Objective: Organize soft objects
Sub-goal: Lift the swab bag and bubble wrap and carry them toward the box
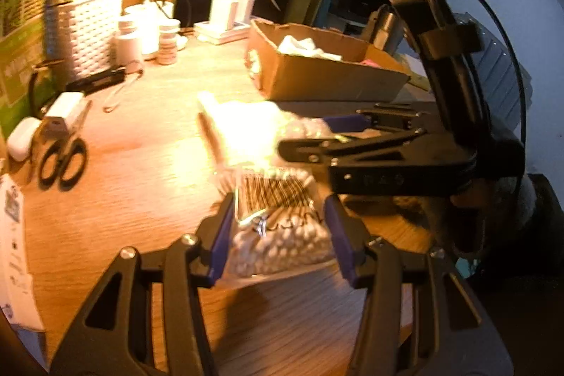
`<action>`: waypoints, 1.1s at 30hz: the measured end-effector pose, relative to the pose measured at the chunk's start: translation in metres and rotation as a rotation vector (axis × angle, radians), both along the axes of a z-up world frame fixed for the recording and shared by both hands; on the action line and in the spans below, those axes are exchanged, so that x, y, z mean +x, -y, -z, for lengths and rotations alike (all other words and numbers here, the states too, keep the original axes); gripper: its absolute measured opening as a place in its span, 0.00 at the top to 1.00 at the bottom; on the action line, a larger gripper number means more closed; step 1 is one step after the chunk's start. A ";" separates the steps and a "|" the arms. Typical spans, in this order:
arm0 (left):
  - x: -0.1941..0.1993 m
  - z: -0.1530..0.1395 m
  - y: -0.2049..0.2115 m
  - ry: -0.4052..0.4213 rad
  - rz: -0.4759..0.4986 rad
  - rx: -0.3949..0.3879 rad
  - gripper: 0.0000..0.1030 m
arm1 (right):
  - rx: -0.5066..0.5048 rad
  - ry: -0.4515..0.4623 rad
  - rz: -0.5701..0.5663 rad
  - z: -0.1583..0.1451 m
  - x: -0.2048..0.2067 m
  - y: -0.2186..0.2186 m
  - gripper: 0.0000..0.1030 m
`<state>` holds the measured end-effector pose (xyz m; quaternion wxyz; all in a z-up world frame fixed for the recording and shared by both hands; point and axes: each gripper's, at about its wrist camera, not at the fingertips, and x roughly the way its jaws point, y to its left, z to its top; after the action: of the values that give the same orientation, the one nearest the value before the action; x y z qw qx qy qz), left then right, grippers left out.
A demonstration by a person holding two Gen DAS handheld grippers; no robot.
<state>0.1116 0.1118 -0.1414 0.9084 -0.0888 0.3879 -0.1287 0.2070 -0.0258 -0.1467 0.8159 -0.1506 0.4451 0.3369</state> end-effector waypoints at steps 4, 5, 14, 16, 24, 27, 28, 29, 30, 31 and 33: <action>-0.009 -0.008 -0.011 0.017 -0.042 0.019 0.50 | 0.002 -0.009 -0.003 0.000 0.002 0.002 0.43; -0.013 -0.011 -0.016 0.023 -0.060 0.022 0.50 | 0.004 -0.017 -0.005 0.001 0.002 0.003 0.43; -0.008 -0.041 -0.013 0.091 -0.122 0.037 0.50 | 0.048 0.044 -0.016 -0.021 -0.008 0.009 0.43; -0.004 -0.047 -0.007 0.105 -0.119 0.040 0.50 | 0.064 0.060 -0.010 -0.029 -0.009 0.016 0.43; 0.016 -0.065 0.026 0.136 -0.094 0.054 0.50 | 0.129 0.125 0.052 -0.063 -0.012 0.061 0.43; 0.025 -0.070 0.039 0.141 -0.084 0.061 0.50 | 0.147 0.143 0.081 -0.071 -0.009 0.082 0.43; 0.028 -0.072 0.042 0.141 -0.081 0.064 0.50 | 0.153 0.147 0.093 -0.073 -0.007 0.088 0.43; 0.033 -0.073 0.047 0.141 -0.077 0.069 0.50 | 0.157 0.150 0.101 -0.074 -0.006 0.093 0.43; 0.035 -0.074 0.051 0.141 -0.075 0.072 0.50 | 0.163 0.153 0.112 -0.076 -0.004 0.100 0.43; 0.039 -0.076 0.056 0.142 -0.070 0.076 0.50 | 0.168 0.155 0.121 -0.077 -0.002 0.106 0.43; 0.046 -0.078 0.062 0.142 -0.064 0.082 0.50 | 0.175 0.159 0.136 -0.079 0.001 0.116 0.43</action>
<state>0.1575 0.0494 -0.0636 0.9400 -0.0545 0.3246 -0.0899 0.2084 -0.1414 -0.0674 0.8796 -0.0746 0.3568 0.3056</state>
